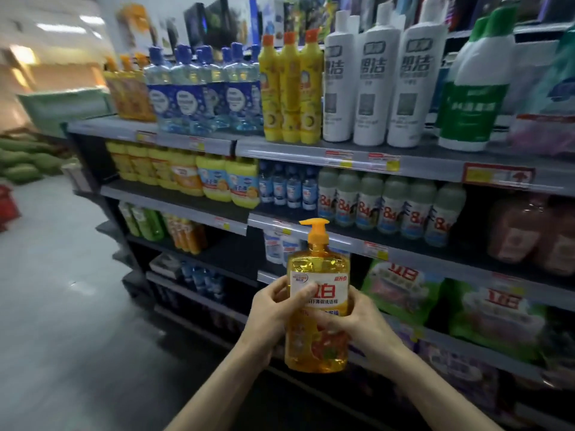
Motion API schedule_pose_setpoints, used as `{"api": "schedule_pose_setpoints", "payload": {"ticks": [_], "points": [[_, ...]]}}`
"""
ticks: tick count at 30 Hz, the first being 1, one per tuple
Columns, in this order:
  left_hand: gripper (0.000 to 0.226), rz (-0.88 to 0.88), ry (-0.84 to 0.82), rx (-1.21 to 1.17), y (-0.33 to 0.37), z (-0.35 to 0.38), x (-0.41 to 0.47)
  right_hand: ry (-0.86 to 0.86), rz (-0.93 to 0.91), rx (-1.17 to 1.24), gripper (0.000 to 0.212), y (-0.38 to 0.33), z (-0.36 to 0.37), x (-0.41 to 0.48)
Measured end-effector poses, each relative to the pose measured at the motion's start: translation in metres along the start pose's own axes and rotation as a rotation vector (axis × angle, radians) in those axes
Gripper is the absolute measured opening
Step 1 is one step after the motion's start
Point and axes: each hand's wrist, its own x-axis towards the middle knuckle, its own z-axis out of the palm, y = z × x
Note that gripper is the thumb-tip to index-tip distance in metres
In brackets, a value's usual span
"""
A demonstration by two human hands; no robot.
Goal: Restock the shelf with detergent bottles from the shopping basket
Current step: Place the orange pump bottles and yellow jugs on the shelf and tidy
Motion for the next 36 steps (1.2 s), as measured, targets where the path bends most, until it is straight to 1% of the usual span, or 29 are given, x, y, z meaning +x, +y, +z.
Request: {"api": "schedule_pose_setpoints", "payload": {"ticks": [3, 5, 8, 11, 14, 17, 19, 21, 25, 27, 29, 31, 36], "points": [[0.033, 0.028, 0.054, 0.076, 0.012, -0.022, -0.001, -0.086, -0.061, -0.011, 0.069, -0.012, 0.016, 0.022], [0.035, 0.04, 0.097, 0.1, 0.02, -0.041, -0.002, -0.124, -0.103, -0.006, 0.064, -0.019, 0.032, 0.036], [0.042, 0.059, 0.154, 0.127, 0.03, -0.074, -0.002, -0.162, -0.146, 0.008, 0.064, -0.029, 0.061, 0.054], [0.049, 0.104, 0.228, 0.165, 0.031, -0.106, -0.001, -0.199, -0.168, 0.005, 0.068, -0.044, 0.092, 0.076], [0.061, 0.15, 0.305, 0.191, 0.029, -0.142, 0.002, -0.229, -0.191, 0.004, 0.069, -0.063, 0.122, 0.098], [0.078, 0.18, 0.337, 0.198, 0.032, -0.185, 0.007, -0.232, -0.23, -0.001, 0.067, -0.085, 0.157, 0.124], [0.082, 0.191, 0.357, 0.196, 0.04, -0.217, 0.014, -0.242, -0.249, -0.006, 0.063, -0.102, 0.183, 0.143], [0.076, 0.203, 0.371, 0.199, 0.05, -0.251, 0.025, -0.268, -0.263, -0.005, 0.063, -0.12, 0.209, 0.163], [0.047, 0.249, 0.371, 0.191, 0.076, -0.313, 0.048, -0.27, -0.307, -0.006, 0.069, -0.152, 0.263, 0.206], [0.037, 0.281, 0.371, 0.19, 0.089, -0.338, 0.057, -0.248, -0.328, -0.009, 0.071, -0.162, 0.287, 0.228], [0.035, 0.308, 0.373, 0.162, 0.099, -0.363, 0.069, -0.23, -0.355, -0.025, 0.074, -0.174, 0.307, 0.251], [0.038, 0.317, 0.377, 0.127, 0.106, -0.386, 0.084, -0.216, -0.372, -0.052, 0.075, -0.185, 0.324, 0.273], [0.037, 0.356, 0.394, 0.094, 0.118, -0.436, 0.132, -0.223, -0.426, -0.109, 0.071, -0.211, 0.355, 0.336]]}}
